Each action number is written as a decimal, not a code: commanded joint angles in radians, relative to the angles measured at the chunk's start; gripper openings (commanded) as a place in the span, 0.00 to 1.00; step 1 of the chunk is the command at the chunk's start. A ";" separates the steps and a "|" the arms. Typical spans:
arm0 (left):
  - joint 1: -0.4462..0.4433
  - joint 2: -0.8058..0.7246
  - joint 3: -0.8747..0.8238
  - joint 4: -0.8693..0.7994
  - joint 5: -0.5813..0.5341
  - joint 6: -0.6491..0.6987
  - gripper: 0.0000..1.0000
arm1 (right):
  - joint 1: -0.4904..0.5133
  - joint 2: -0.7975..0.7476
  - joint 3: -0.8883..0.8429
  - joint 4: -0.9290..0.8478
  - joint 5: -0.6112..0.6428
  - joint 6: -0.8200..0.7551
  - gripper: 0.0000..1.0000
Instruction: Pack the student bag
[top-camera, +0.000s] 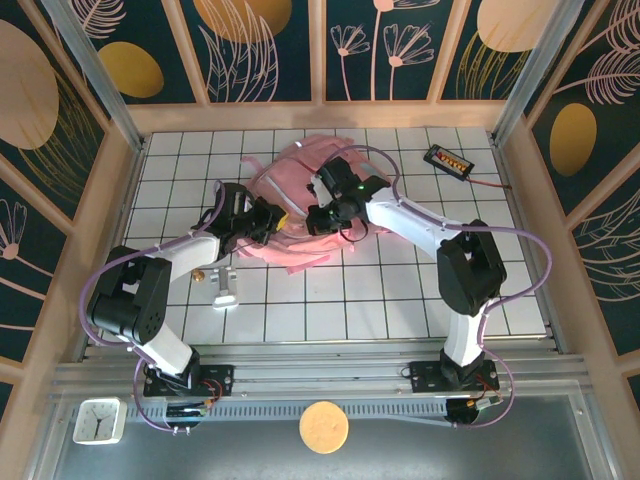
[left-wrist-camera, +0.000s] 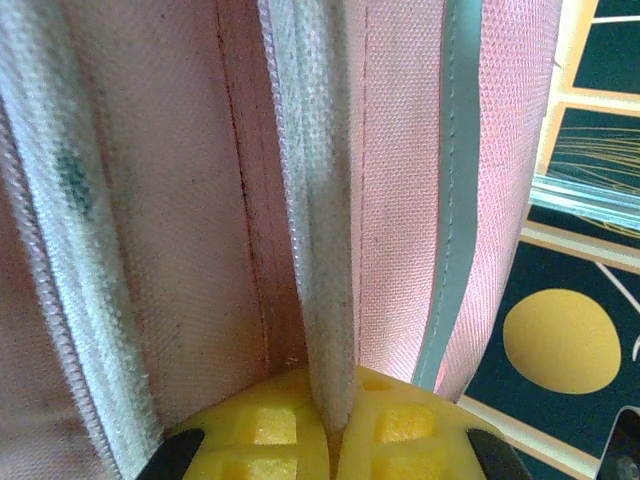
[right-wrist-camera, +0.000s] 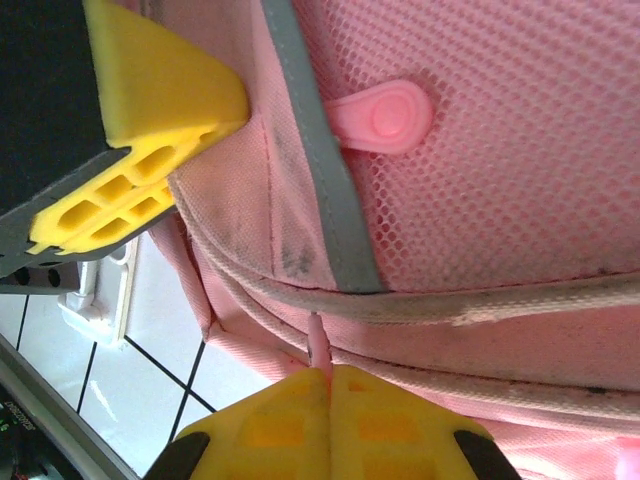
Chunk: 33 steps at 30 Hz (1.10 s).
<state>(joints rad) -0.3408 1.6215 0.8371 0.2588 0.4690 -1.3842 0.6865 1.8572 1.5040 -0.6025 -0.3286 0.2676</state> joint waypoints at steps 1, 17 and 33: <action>0.002 0.003 0.037 -0.002 0.019 0.007 0.00 | -0.053 -0.043 -0.027 -0.056 0.052 -0.027 0.00; 0.003 -0.002 0.054 0.001 0.003 -0.012 0.00 | -0.104 -0.122 -0.121 -0.054 0.097 -0.043 0.00; 0.006 -0.032 0.006 0.009 0.026 -0.004 0.00 | -0.297 -0.076 -0.057 -0.001 0.112 -0.048 0.00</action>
<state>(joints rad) -0.3424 1.6211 0.8509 0.2501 0.4747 -1.3846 0.3855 1.7607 1.4086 -0.5869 -0.2173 0.2333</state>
